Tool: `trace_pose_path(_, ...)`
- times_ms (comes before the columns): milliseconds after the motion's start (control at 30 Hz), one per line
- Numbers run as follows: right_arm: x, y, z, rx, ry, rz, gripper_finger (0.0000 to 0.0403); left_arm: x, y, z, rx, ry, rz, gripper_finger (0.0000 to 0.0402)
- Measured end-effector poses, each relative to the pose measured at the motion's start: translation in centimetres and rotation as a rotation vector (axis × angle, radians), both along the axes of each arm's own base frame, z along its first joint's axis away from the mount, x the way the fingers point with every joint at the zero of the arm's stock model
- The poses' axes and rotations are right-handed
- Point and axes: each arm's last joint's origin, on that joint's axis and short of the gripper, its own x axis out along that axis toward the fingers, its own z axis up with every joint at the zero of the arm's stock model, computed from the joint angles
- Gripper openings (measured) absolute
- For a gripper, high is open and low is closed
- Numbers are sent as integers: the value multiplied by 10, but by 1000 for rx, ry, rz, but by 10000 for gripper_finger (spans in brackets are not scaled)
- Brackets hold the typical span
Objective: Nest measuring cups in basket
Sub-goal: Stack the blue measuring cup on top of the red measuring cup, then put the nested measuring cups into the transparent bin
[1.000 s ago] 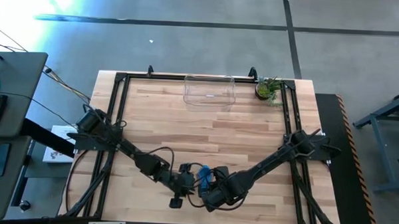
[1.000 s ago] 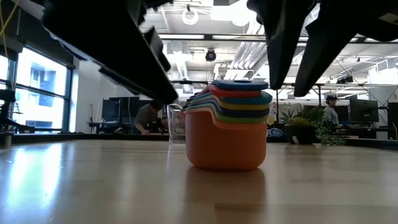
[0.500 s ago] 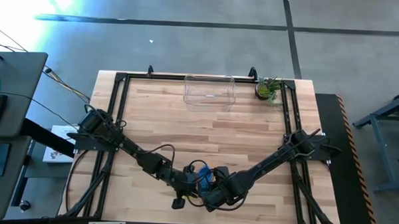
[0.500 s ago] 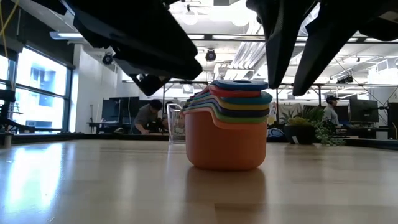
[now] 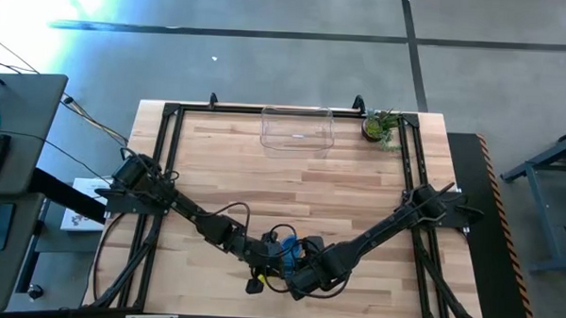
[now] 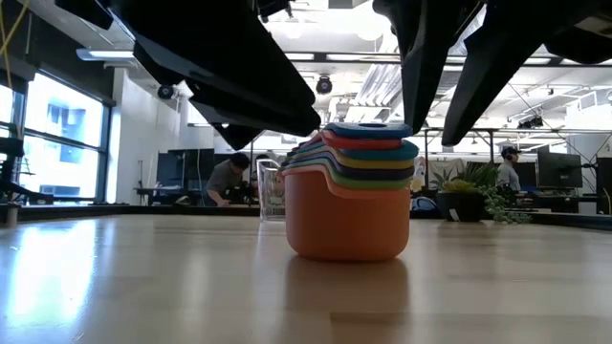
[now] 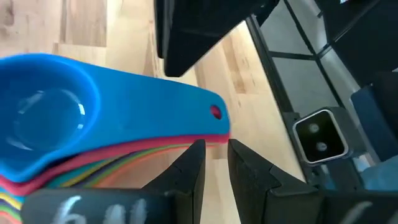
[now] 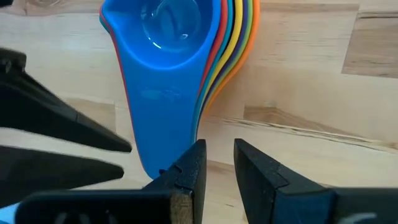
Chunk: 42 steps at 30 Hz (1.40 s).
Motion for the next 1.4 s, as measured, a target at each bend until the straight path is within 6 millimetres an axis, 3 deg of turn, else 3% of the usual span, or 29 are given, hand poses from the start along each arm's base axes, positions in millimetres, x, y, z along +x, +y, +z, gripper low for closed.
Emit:
trace_pose_path(700, 0, -1, 0, -14, -8, -2, 74, 1, 6, 4, -20, 8, -29, 58)
trace_pose_path(867, 0, -1, 1, -21, -7, -3, 74, -8, 11, 30, -10, -6, -40, 58)
trace_pose_path(1067, -1, -1, 4, -9, -9, -2, 74, -32, 22, 74, 10, -15, -52, 58)
trace_pose_path(1400, -12, -8, 25, -71, -35, -5, 74, -105, 41, 144, 56, -32, -2, 58)
